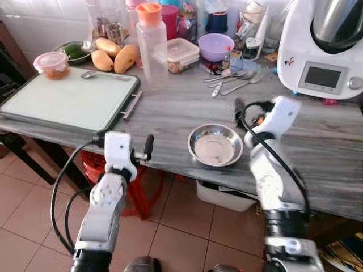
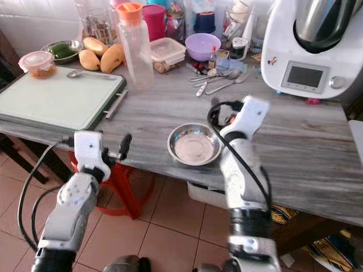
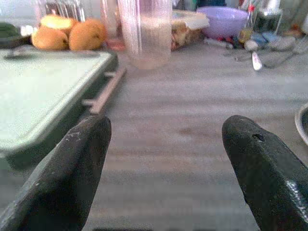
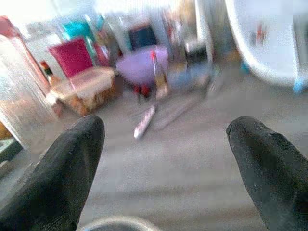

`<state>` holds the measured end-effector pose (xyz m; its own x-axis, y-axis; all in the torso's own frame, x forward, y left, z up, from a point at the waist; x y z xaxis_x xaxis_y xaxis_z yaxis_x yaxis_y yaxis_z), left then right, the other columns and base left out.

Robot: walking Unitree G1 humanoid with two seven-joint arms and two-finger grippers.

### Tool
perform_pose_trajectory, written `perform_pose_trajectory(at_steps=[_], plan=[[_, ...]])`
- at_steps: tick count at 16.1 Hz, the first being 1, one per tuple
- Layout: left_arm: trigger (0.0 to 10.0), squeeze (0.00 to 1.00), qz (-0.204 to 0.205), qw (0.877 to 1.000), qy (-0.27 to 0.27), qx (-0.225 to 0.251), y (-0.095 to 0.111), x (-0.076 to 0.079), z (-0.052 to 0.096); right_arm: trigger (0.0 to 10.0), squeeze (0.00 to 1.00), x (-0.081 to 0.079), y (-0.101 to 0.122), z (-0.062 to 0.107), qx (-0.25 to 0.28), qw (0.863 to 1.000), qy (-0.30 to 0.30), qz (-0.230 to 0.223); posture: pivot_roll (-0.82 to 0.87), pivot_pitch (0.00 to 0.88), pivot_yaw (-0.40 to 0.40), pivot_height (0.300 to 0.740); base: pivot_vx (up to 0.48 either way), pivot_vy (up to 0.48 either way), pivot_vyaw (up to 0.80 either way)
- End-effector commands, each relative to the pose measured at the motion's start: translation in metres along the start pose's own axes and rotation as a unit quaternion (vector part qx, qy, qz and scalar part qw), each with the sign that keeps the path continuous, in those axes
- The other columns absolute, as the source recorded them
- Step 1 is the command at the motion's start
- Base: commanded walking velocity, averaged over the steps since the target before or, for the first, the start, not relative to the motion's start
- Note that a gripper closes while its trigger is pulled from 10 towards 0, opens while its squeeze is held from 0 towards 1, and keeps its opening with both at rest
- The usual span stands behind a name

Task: Setting the table

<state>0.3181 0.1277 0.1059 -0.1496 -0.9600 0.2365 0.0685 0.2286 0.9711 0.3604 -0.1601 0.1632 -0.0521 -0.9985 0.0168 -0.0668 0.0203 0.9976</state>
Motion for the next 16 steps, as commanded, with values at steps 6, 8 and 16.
perform_pose_trajectory(at_steps=[6,8,16], plan=[[10.0,0.0,-0.026,0.994,0.084,0.068,0.032,-0.032,0.011,10.0,1.0,-0.001,0.007,0.042,0.062,0.986,0.021,0.152,-0.03,0.0,0.022,0.74,0.0,0.0,0.0],[10.0,0.0,-0.052,0.995,0.074,0.048,0.031,-0.035,0.015,10.0,0.0,0.007,-0.001,0.059,0.052,0.98,0.006,0.192,-0.05,0.0,0.031,0.74,0.0,0.0,0.0],[10.0,0.0,-0.057,0.994,0.095,0.012,0.001,-0.049,0.037,10.0,0.0,0.053,-0.042,0.112,-0.054,0.963,-0.087,0.251,-0.1,0.0,0.017,0.74,0.0,0.0,0.0]])
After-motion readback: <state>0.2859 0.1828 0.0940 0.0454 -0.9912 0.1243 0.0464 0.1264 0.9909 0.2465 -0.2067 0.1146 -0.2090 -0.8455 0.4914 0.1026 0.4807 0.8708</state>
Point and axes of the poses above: a point about 5 cm out from each wrist's last joint towards the gripper, its own z axis pointing back from the gripper into the wrist, its own y axis along the axis of the wrist's last joint, x = y × z, the point moved 4 cm from there along -z, pointing out of the wrist towards the gripper, and after that the axes turned 14 degrees about z, right-handed, at the moved point
